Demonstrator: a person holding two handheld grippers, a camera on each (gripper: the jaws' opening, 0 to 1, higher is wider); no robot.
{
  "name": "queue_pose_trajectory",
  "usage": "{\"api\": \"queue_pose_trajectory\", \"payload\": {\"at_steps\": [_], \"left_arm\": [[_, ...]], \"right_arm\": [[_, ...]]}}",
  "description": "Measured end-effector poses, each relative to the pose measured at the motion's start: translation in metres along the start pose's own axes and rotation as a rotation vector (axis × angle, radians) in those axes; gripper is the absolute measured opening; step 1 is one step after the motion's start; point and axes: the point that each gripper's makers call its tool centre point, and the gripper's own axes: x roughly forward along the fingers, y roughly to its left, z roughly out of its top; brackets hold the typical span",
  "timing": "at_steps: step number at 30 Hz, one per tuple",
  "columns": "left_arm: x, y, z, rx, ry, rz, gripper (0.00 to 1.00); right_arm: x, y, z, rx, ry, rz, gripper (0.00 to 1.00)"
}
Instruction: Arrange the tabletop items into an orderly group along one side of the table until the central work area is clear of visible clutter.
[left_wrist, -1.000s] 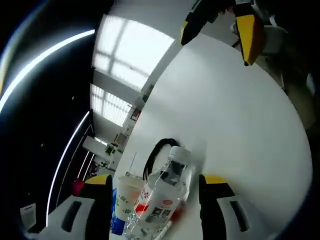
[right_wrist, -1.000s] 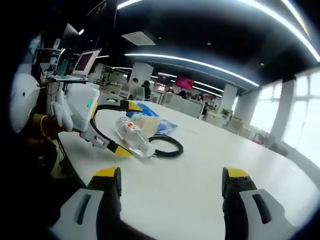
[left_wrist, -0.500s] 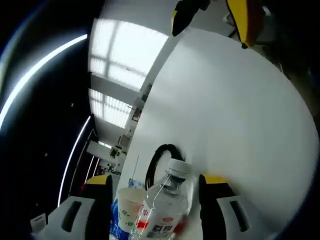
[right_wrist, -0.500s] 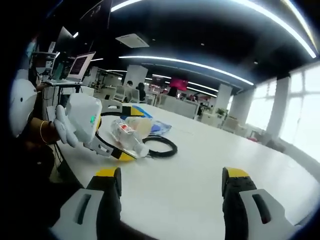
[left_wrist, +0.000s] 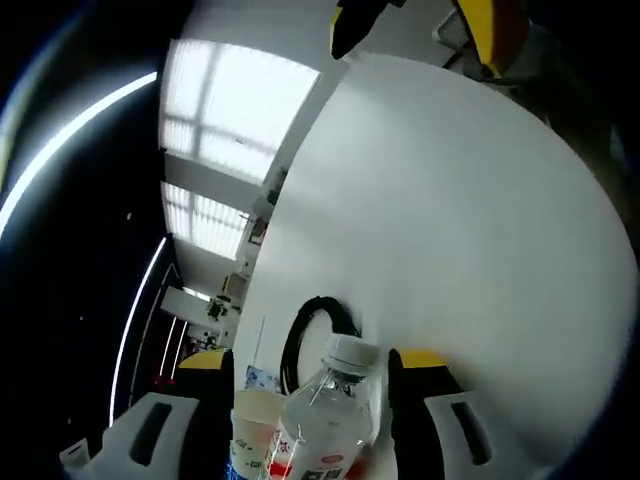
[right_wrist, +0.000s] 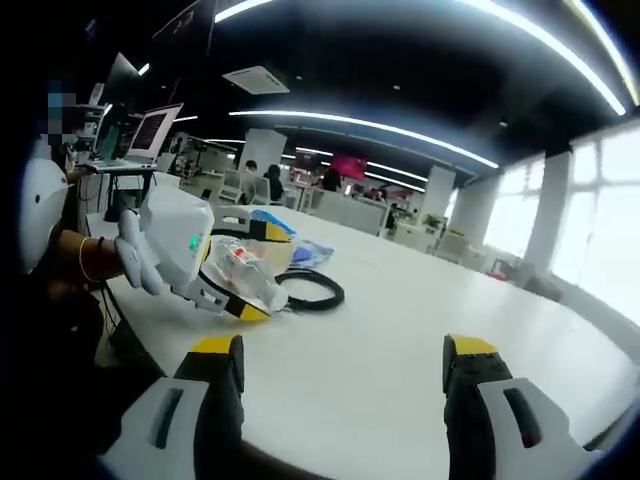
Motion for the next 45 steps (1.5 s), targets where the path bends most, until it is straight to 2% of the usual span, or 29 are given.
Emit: {"api": "queue_pose_trajectory", "payload": {"at_steps": [3,7,10,11,17,22,23,26,27,33,37,45], "left_arm": [[0.002,0.002,-0.003,0.001,0.007,-0.008,0.58],[0.006,0.004,-0.002,0.06,0.031,0.001,0.58],[0.01,0.0,0.001,0.072,0.028,-0.012,0.5],[0.012,-0.003,-0.001,0.054,0.034,-0.019,0.47],[0.015,-0.005,-0.002,0.044,0.046,-0.026,0.42],[0.017,-0.016,-0.003,0.037,0.049,-0.076,0.26],[0.017,-0.011,-0.002,0.073,0.046,-0.037,0.25],[0.019,-0.017,-0.001,0.123,0.048,-0.044,0.23],[0.02,-0.018,0.001,0.162,0.04,-0.044,0.23],[0.016,-0.02,0.0,0.143,0.042,-0.021,0.22],[0.016,-0.02,0.001,0.179,0.034,-0.005,0.22],[0.015,-0.02,0.0,0.196,0.033,0.008,0.21]], "right_arm": [[-0.002,-0.003,0.001,0.014,-0.007,-0.01,0.78],[-0.003,-0.006,0.0,0.027,-0.008,-0.023,0.78],[-0.004,-0.006,-0.001,0.024,-0.003,-0.023,0.78],[-0.004,-0.005,-0.002,0.024,-0.003,-0.023,0.78],[-0.006,-0.008,-0.005,0.028,0.003,-0.029,0.78],[-0.006,-0.009,-0.006,0.039,0.001,-0.026,0.78],[-0.006,-0.01,-0.007,0.041,0.003,-0.028,0.78],[-0.006,-0.01,-0.009,0.043,0.008,-0.029,0.77],[-0.006,-0.01,-0.009,0.044,0.008,-0.029,0.77],[-0.006,-0.009,-0.012,0.045,0.017,-0.025,0.77],[-0.006,-0.007,-0.012,0.043,0.016,-0.021,0.76],[-0.004,-0.003,-0.01,0.036,0.017,-0.014,0.76]]}}
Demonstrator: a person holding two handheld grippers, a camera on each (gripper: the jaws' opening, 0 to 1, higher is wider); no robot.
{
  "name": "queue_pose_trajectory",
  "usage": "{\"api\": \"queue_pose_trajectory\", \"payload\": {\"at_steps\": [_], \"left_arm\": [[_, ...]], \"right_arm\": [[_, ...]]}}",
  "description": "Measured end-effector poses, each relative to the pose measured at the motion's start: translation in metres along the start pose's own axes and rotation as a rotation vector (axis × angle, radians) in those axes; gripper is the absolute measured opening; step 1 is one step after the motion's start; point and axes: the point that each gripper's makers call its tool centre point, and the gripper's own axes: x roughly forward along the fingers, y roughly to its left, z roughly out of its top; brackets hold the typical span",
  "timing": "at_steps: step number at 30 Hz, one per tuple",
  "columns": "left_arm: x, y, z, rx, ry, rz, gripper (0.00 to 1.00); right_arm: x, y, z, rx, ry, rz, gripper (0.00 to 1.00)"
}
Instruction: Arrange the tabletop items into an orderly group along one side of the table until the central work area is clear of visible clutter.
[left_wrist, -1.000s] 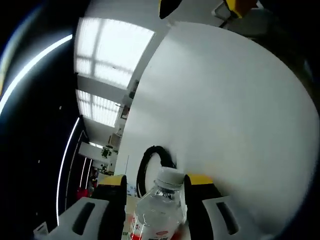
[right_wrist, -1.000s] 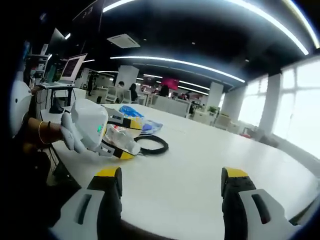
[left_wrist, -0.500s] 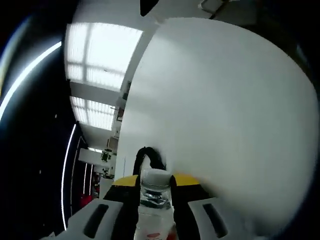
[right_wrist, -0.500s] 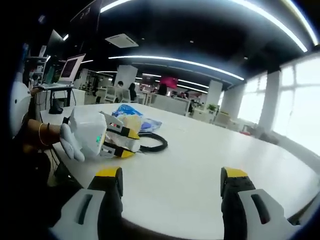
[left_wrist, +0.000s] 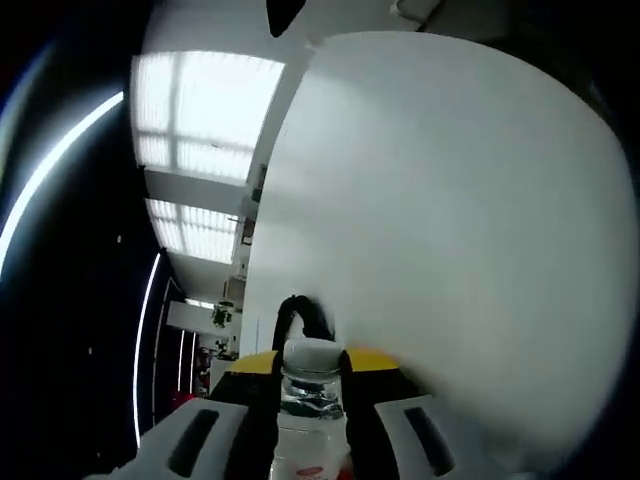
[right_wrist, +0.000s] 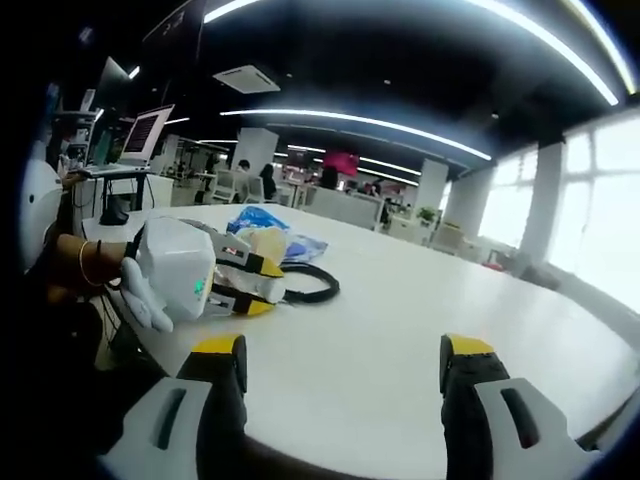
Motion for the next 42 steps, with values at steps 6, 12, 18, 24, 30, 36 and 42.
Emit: {"api": "queue_pose_trajectory", "payload": {"at_steps": [6,12,18,24,30,36,42], "left_arm": [[-0.001,0.001,0.0,-0.008,-0.027,0.011,0.21],[-0.004,0.003,0.001,-0.017,-0.044,0.025,0.21],[-0.011,0.019,0.0,-0.117,-0.056,0.043,0.21],[-0.022,0.044,-0.005,-0.245,-0.089,0.086,0.2],[-0.036,0.077,-0.021,-0.443,-0.107,0.113,0.2],[-0.048,0.103,-0.043,-0.633,-0.109,0.12,0.2],[-0.055,0.115,-0.056,-0.713,-0.131,0.128,0.2]], "right_arm": [[0.0,-0.001,-0.002,0.0,0.01,-0.006,0.75],[0.003,0.0,-0.004,0.003,0.017,-0.006,0.75],[0.004,0.001,-0.006,0.012,0.026,-0.008,0.74],[0.005,0.001,-0.003,0.018,0.018,-0.008,0.74],[0.011,0.002,-0.005,0.012,0.036,-0.004,0.74],[0.012,0.004,0.0,-0.001,0.031,0.002,0.74],[0.014,0.004,0.0,-0.008,0.039,0.0,0.74]]}}
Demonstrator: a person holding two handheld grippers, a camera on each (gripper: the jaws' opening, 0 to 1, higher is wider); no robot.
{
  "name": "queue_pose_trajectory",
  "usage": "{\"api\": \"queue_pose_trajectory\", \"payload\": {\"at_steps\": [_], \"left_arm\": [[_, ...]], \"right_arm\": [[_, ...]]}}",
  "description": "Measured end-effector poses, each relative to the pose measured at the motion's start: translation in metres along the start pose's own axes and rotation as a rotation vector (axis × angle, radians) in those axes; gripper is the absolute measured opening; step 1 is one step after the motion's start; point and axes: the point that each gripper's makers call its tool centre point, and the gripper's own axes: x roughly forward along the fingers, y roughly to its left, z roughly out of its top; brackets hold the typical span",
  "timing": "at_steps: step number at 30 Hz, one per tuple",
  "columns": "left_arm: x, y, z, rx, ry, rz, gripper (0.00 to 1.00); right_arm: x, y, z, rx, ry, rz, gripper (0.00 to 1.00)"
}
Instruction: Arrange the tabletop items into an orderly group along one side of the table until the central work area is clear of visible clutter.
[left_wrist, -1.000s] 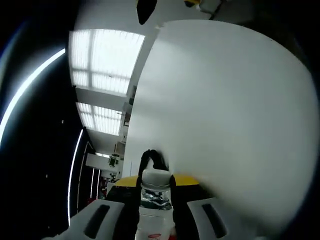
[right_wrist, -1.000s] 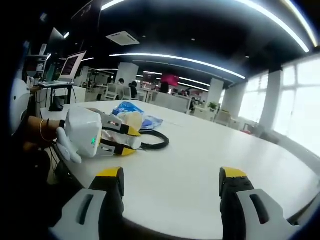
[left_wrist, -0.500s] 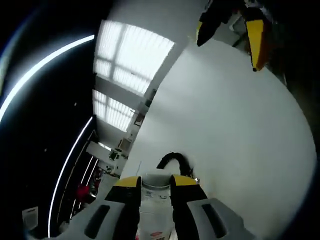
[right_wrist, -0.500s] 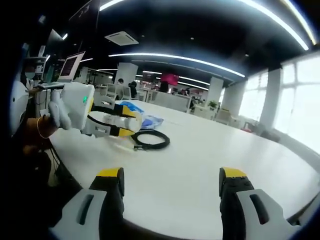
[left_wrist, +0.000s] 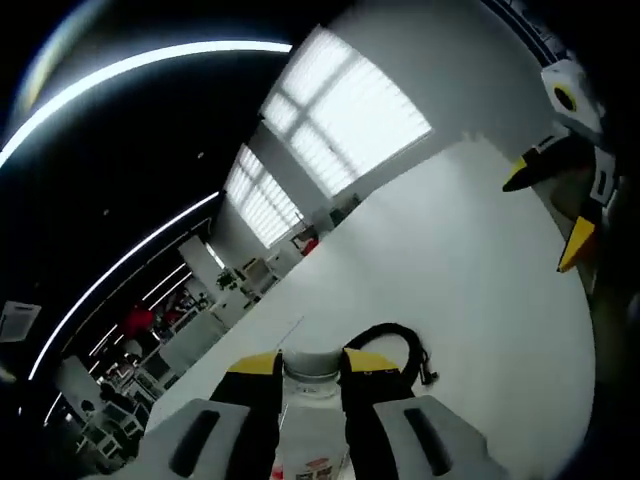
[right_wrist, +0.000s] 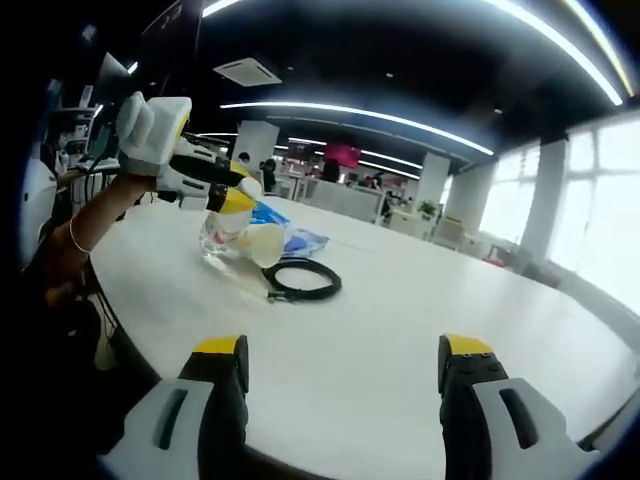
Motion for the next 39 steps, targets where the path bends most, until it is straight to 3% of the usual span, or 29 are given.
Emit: {"api": "queue_pose_trajectory", "payload": {"at_steps": [5,22,30,39], "left_arm": [[-0.005,0.005,-0.001,-0.074,0.002,-0.006,0.21],[-0.022,0.056,-0.016,-0.317,-0.033,0.064,0.21],[-0.029,0.067,-0.024,-0.43,-0.035,0.064,0.21],[-0.031,0.08,-0.033,-0.514,-0.033,0.081,0.21]], "right_arm": [[0.001,0.003,0.002,-0.014,-0.003,0.009,0.74],[0.003,0.006,0.003,-0.031,0.015,0.006,0.74],[0.007,0.011,0.005,-0.035,0.016,0.013,0.74],[0.015,0.029,0.003,-0.061,0.025,0.07,0.75]]}}
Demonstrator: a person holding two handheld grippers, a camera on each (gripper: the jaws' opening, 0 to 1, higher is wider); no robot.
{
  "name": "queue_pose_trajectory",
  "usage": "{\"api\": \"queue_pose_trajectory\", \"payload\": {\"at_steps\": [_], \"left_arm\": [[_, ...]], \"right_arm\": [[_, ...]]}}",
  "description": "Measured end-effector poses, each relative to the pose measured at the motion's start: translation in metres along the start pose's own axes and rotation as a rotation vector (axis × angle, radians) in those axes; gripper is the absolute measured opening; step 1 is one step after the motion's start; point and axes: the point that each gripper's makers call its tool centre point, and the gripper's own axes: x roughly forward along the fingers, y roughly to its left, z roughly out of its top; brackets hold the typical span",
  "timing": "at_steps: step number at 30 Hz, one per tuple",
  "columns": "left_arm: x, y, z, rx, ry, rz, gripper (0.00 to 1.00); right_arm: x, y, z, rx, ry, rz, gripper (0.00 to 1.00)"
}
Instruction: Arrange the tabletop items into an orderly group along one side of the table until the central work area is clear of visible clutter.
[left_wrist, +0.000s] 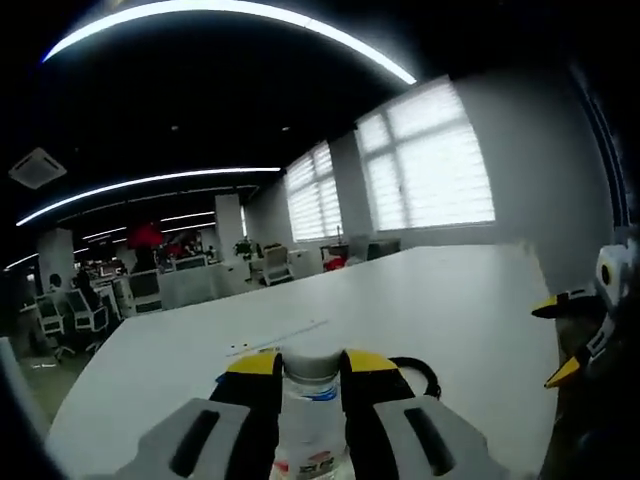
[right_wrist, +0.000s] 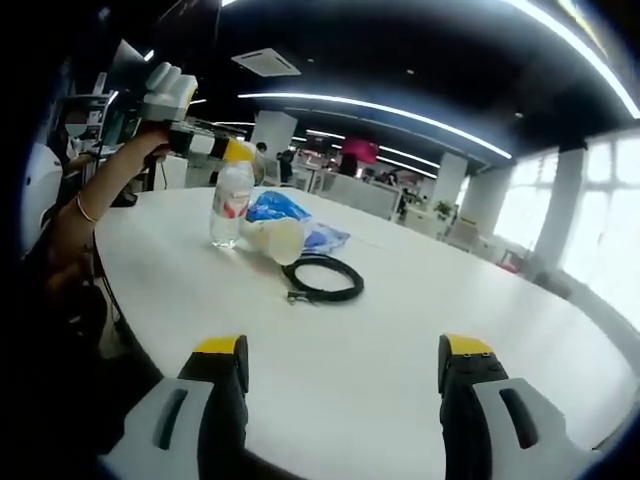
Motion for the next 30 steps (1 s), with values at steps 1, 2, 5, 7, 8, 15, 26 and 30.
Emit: {"api": "queue_pose_trajectory", "payload": {"at_steps": [1,2,5,7,8,15,26,30], "left_arm": [[0.0,0.001,0.0,-0.007,0.0,0.008,0.21],[0.0,0.004,0.0,-0.014,0.0,0.016,0.21],[0.0,0.008,-0.001,-0.037,0.001,0.033,0.21],[-0.001,0.01,-0.001,-0.034,0.004,0.039,0.21],[-0.001,0.011,-0.002,-0.039,0.005,0.042,0.21],[-0.004,0.018,-0.004,-0.066,0.01,0.052,0.21],[-0.005,0.029,-0.009,-0.014,0.021,0.109,0.21],[-0.005,0.029,-0.008,-0.016,0.02,0.096,0.21]], "right_arm": [[0.001,0.001,0.0,-0.002,0.0,0.003,0.75],[0.001,0.002,0.001,-0.002,-0.002,0.011,0.75],[0.002,0.006,0.004,0.011,-0.023,0.031,0.75],[0.002,0.009,0.006,0.017,-0.035,0.045,0.75],[0.002,0.009,0.006,0.018,-0.037,0.047,0.75],[0.003,0.014,0.007,0.034,-0.051,0.079,0.75],[0.005,0.014,0.003,0.058,-0.054,0.093,0.77],[0.005,0.017,0.009,0.063,-0.076,0.11,0.78]]}}
